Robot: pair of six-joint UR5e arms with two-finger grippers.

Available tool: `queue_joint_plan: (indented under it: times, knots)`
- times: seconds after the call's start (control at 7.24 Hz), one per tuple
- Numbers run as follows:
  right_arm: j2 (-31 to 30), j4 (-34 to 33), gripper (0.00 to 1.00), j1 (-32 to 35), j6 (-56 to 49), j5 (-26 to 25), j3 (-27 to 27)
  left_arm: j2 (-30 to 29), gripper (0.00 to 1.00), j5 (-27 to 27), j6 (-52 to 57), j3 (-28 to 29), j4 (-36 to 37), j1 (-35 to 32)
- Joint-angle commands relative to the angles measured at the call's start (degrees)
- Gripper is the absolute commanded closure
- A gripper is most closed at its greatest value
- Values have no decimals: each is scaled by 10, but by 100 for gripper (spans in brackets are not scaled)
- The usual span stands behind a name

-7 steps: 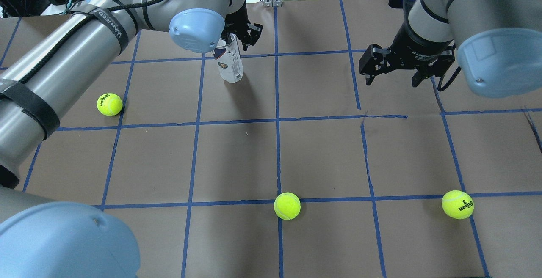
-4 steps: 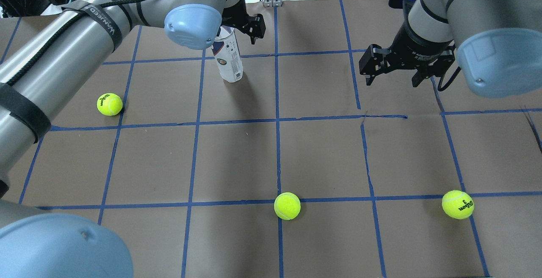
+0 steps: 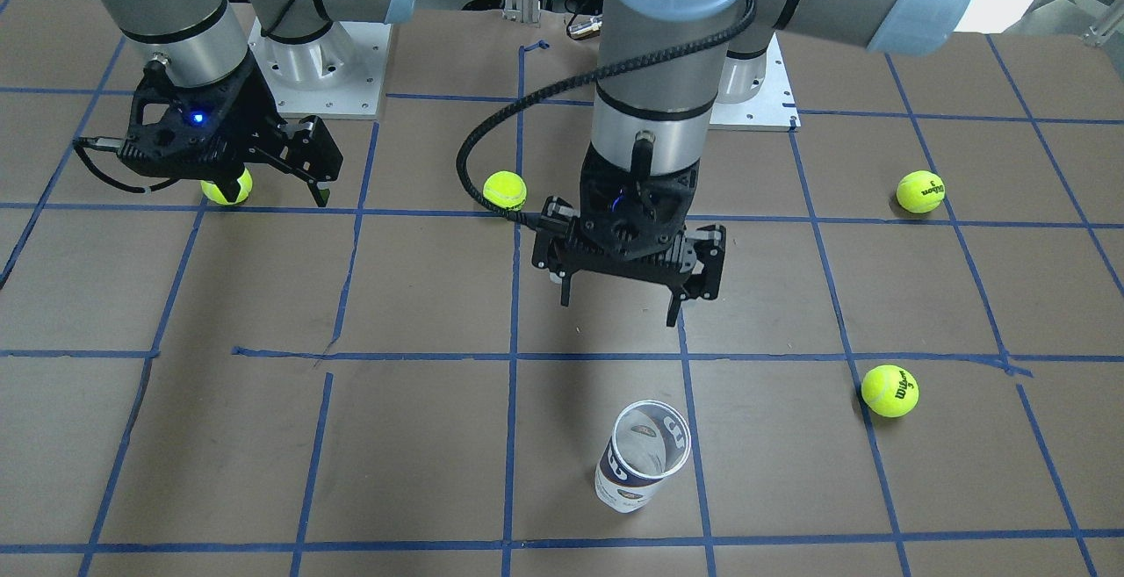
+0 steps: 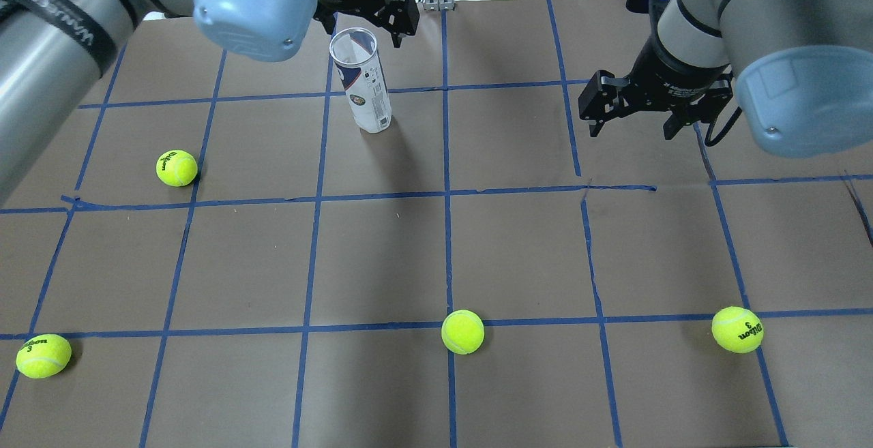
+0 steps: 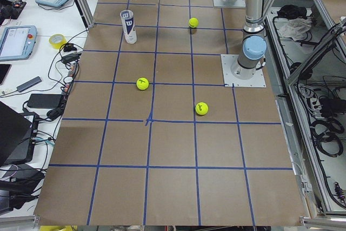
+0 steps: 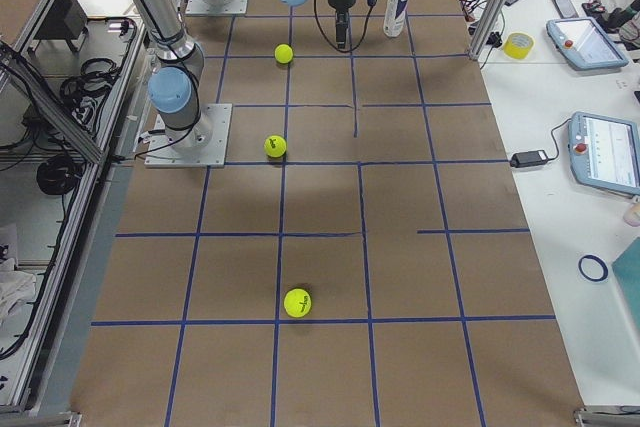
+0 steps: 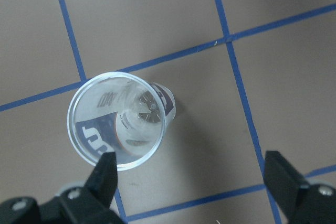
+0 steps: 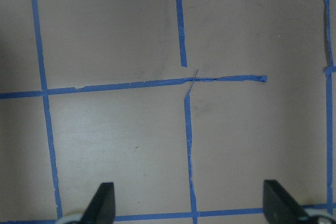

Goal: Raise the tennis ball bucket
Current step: 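Set the can upright on the table and open the left gripper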

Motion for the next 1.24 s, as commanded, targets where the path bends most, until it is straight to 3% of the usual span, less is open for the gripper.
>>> queue_joint_plan:
  times: [0.0, 0.28, 0.41, 0.55, 0.69, 1.11]
  knots:
    - [0, 0, 0, 0, -2, 0, 0, 98, 0, 6, -24, -97, 7, 0]
    - [-3, -1, 0, 1, -5, -2, -3, 162, 0, 10, -35, -213, 100, 6]
    - [-17, -1, 0, 9, 0, -2, -3, 186, 0, 20, -34, -234, 109, 12]
    - [-36, 0, 0, 26, 0, -4, -1, 194, 0, 20, -35, -210, 62, 32]
    - [-42, 0, 0, 33, 0, -13, -1, 205, 0, 12, -33, -167, -42, 72]
    - [-37, 1, 0, 33, -5, -17, 4, 203, 0, -17, -25, -117, -118, 123]
